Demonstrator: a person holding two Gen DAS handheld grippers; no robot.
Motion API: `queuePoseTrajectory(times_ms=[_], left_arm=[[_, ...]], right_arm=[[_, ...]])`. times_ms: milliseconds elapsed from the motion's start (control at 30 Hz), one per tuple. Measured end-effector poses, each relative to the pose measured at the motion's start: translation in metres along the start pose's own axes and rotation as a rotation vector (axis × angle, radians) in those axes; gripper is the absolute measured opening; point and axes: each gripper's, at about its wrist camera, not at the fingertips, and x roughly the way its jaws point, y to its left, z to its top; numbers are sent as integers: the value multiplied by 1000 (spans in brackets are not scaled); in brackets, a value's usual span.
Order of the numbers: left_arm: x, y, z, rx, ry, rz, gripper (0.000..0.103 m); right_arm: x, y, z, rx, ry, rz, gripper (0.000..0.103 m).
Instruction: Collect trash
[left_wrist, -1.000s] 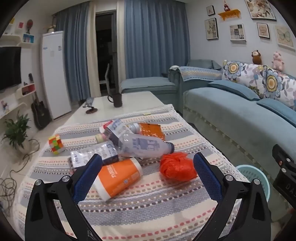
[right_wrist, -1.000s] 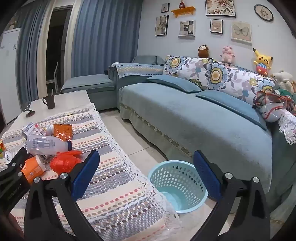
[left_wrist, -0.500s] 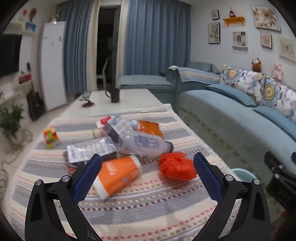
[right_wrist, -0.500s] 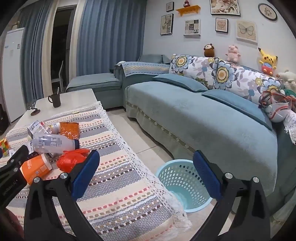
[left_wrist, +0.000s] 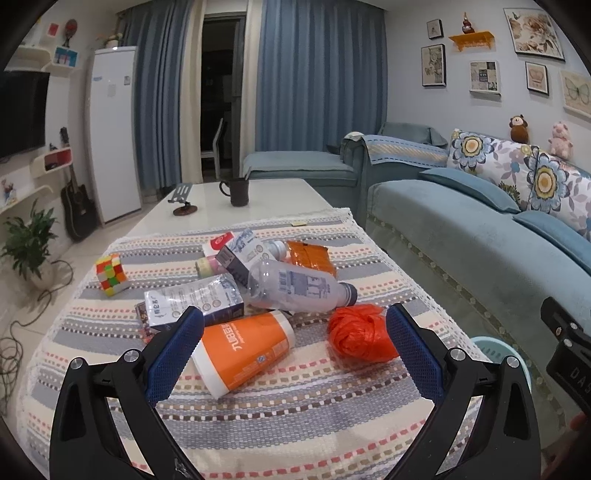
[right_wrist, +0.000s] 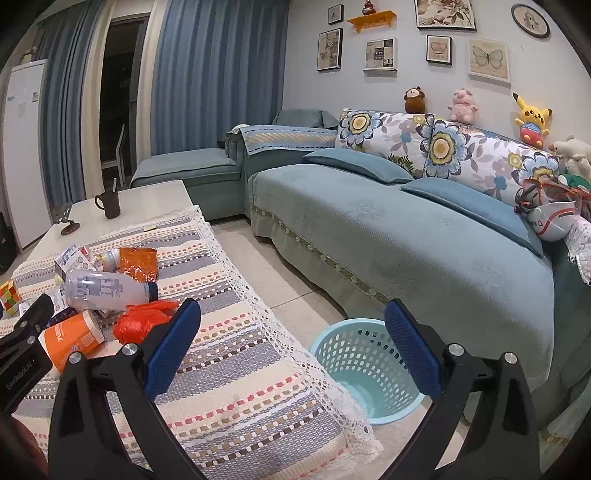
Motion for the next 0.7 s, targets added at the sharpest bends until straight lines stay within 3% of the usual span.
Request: queuePoseTrajectory(times_ms=[700], left_arm=[[-3, 2, 0, -6, -15, 7, 96]], right_arm=[[-1, -3, 1, 8, 7, 21, 83]])
